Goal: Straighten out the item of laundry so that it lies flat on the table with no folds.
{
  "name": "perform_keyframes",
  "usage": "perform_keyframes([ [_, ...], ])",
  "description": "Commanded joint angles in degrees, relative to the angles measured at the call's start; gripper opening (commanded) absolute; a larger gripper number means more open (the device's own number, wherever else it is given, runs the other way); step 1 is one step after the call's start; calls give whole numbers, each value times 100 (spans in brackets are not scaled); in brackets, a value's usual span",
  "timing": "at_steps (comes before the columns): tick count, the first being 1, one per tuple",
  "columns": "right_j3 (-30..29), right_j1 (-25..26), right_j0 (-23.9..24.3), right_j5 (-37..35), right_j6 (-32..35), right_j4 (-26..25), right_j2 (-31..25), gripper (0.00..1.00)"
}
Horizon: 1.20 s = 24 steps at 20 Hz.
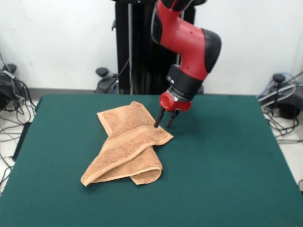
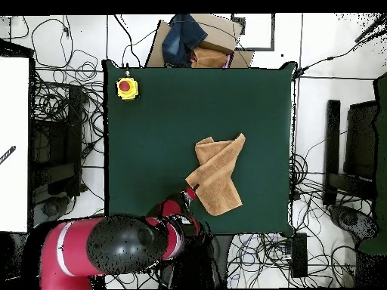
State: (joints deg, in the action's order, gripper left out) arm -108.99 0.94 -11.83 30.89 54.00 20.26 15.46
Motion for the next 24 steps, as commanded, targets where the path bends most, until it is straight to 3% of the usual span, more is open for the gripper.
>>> perform_keyframes([
  [1, -1, -173, -82, -1234, 560, -265, 193, 100],
  [6, 186, 187, -340, -1107, 718, -148, 281, 100],
  [15, 374, 333, -506, -1214, 946, -126, 351, 100],
  [19, 771, 805, -827, -1214, 1000, 498, 477, 100],
  [24, 1041, 1037, -973, -1128, 1067, 677, 438, 100],
])
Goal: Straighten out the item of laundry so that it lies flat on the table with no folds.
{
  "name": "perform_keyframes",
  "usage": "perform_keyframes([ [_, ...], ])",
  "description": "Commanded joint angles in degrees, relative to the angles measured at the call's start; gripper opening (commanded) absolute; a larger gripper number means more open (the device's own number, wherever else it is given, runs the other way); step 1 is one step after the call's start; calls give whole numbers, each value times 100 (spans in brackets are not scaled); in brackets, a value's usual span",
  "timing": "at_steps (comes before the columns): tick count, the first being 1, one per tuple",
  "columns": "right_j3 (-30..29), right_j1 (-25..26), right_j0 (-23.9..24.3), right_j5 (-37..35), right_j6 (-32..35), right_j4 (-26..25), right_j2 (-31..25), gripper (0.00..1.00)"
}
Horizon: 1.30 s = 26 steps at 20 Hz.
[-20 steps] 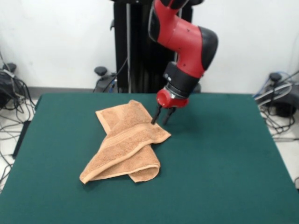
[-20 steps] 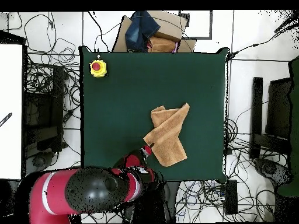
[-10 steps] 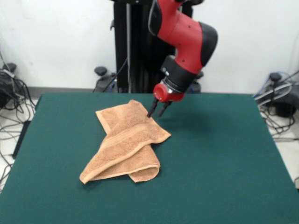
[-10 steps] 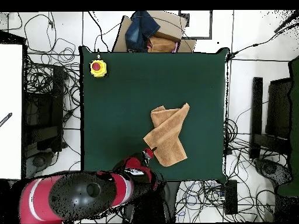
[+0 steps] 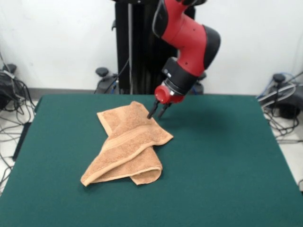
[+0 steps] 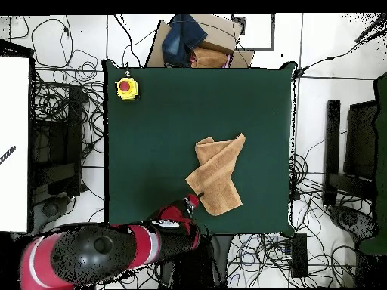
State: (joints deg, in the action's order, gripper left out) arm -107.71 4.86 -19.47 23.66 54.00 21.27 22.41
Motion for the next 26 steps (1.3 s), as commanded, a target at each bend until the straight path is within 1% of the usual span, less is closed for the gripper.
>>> perform_keyframes([
  [1, 976, 691, -229, -405, 1070, 622, -264, 100],
  [5, 1224, 848, -318, -438, 1077, 816, -284, 100],
  [10, 1590, 1031, -561, -712, 915, 1108, -123, 100],
  [14, 1806, 1098, -629, -746, 950, 1258, -51, 100],
  [20, 2214, 1301, -842, -1175, 922, 1566, 201, 100],
  [26, 2393, 1387, -896, -1145, 1087, 1485, 333, 100],
])
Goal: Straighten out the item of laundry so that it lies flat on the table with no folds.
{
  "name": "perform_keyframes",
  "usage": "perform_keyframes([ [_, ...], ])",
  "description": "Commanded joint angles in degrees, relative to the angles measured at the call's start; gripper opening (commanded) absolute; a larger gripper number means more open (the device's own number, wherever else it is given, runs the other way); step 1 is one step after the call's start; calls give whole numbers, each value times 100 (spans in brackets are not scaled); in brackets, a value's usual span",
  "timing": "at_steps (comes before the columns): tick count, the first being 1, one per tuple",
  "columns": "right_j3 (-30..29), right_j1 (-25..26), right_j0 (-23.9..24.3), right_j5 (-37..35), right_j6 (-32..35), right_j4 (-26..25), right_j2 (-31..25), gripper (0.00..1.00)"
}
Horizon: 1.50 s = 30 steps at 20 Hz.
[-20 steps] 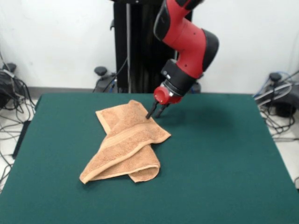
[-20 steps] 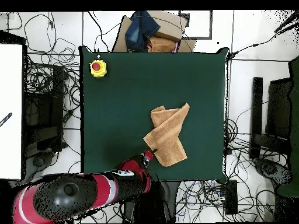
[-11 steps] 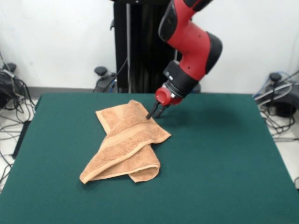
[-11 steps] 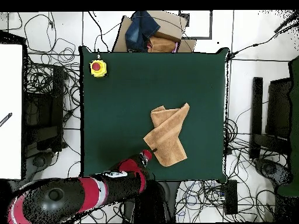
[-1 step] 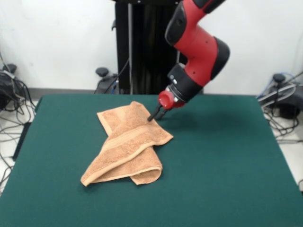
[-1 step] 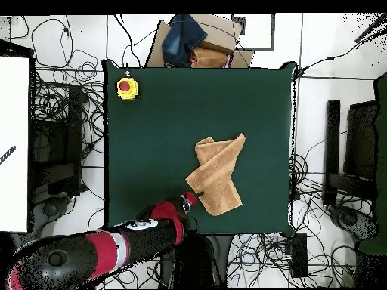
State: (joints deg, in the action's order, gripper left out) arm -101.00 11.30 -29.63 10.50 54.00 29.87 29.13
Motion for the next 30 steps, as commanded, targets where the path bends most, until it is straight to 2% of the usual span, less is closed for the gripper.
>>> perform_keyframes([
  [1, 1758, 754, 107, 144, 1098, 612, -298, 100],
  [11, 1872, 652, 92, -55, 1185, 362, -153, 100],
  [16, 1971, 560, -27, -566, 1211, 423, 16, 100],
  [30, 1935, 409, 26, -344, 1283, 122, -95, 100],
])
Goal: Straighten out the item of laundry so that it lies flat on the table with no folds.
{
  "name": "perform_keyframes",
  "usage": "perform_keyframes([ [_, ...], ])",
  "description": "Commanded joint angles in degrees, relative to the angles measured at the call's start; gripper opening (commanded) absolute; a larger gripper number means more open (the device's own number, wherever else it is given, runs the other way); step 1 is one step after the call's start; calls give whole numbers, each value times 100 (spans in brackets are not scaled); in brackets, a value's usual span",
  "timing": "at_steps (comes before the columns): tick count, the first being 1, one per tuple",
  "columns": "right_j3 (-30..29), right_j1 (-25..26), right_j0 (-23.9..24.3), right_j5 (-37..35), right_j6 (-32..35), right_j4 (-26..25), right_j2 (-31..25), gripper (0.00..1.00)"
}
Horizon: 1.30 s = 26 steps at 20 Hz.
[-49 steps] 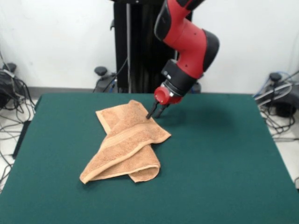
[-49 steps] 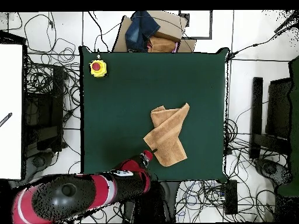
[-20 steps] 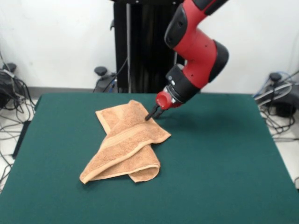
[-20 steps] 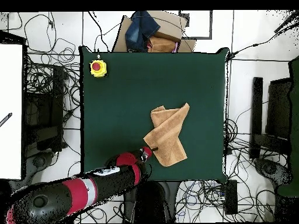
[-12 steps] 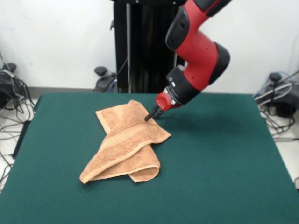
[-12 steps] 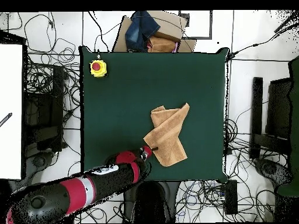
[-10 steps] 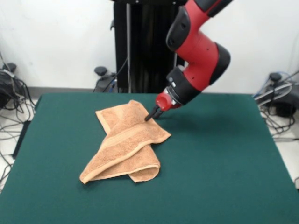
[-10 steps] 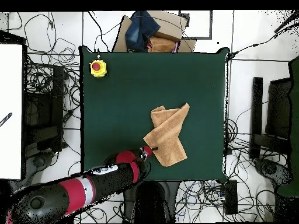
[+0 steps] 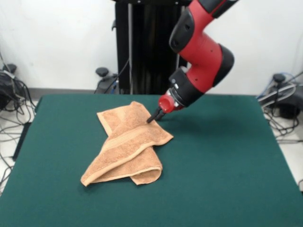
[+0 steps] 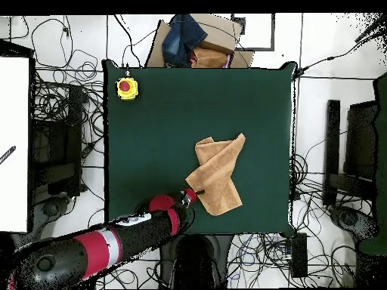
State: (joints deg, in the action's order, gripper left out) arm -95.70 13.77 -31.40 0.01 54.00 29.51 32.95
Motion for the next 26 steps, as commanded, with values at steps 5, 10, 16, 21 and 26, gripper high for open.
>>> perform_keyframes([
  [5, 1459, 174, 204, 781, 1348, 171, -509, 100],
  [10, 1549, 197, 310, 583, 1365, 251, -607, 100],
  [16, 1666, -191, 697, -634, 874, -135, -962, 100],
  [21, 1830, -346, 532, -2044, 911, -305, -590, 100],
  [26, 1930, -419, 507, -2483, 1031, -468, -519, 100],
])
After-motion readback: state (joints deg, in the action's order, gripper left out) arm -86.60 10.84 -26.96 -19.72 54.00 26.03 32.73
